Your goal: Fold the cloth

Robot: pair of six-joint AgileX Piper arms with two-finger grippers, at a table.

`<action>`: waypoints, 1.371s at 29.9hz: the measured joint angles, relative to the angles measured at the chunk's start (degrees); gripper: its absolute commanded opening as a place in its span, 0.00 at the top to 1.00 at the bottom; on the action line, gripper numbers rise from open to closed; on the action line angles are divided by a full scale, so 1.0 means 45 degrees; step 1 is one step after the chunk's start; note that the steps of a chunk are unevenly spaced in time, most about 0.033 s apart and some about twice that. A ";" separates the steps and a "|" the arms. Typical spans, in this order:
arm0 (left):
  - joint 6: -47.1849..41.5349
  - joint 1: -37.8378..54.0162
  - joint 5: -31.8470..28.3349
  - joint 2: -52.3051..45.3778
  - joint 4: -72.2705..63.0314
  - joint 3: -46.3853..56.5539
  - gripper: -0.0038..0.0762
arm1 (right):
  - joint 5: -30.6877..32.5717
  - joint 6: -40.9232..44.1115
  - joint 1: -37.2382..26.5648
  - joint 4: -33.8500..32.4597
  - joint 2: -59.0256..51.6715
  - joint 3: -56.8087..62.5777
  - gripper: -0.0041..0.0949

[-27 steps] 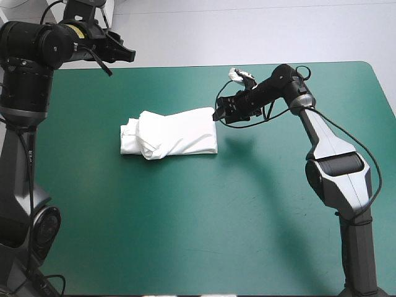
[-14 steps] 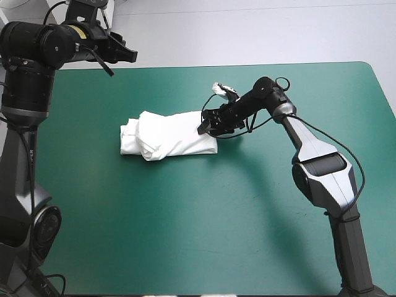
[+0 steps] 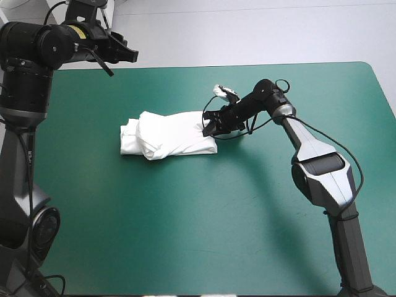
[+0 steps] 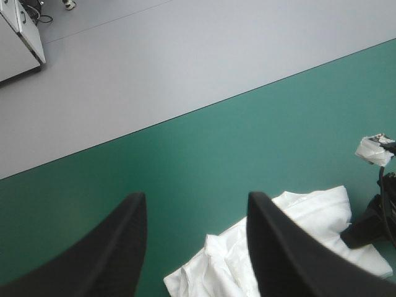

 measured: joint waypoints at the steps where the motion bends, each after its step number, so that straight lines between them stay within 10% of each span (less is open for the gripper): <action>1: 0.0000 0.0000 0.0000 -0.0044 0.0000 0.0000 0.49 | -0.0002 0.0000 0.0000 0.0000 0.0000 0.0000 0.97; 16: 0.0000 0.0000 0.0000 -0.0901 -0.0012 0.0000 0.49 | 0.0071 0.0888 -0.0506 -0.1384 -0.0341 0.0026 0.97; 41: 0.0119 0.0000 0.0012 -0.1655 -0.1300 0.0000 0.49 | 0.0097 0.0685 -0.7186 -0.4578 -0.5035 0.5472 0.96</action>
